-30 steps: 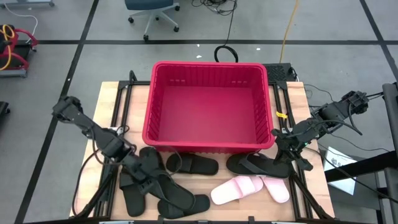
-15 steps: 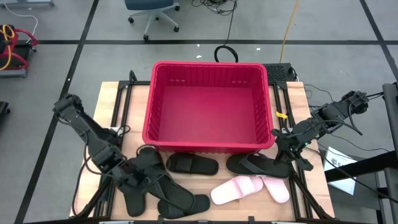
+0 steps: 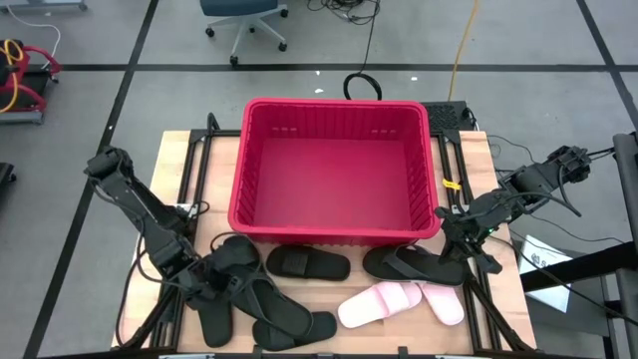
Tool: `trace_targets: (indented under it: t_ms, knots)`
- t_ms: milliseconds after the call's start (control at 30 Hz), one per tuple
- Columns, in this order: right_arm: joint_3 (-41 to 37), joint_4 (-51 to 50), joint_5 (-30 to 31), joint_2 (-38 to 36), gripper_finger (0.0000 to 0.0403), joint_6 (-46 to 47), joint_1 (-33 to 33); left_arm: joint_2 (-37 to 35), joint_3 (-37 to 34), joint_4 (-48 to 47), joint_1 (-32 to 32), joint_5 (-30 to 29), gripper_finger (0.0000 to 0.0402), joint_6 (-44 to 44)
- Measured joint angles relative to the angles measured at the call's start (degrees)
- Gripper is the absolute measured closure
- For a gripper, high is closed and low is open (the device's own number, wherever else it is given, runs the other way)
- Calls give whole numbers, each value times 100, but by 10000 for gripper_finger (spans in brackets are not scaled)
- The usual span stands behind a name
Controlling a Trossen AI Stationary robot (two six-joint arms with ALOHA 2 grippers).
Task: Pick and place slides into bin
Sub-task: Put the black slipper into the red bin
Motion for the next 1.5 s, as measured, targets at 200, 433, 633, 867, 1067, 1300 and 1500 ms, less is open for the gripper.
trace_targets:
  t_ms: [200,433,633,867,1067,1300,1500]
  knots:
    - [0,138,2,0,403,-13,0,-2,-465,915,-122,-318,286,487]
    - [0,134,4,0,403,-13,0,-2,-881,1405,-355,-766,286,529]
    - [0,136,9,0,403,3,0,-2,-912,1487,-667,-1513,286,727]
    - [0,138,17,0,403,3,0,0,-912,1533,-941,-2228,286,609]
    - [0,138,32,0,403,4,0,0,-912,1528,-971,-2531,286,591]
    - [0,138,39,0,403,2,0,266,-912,1532,-969,-2603,286,213]
    - [0,138,42,-1,403,-11,0,381,-912,1833,-969,-2809,286,173]
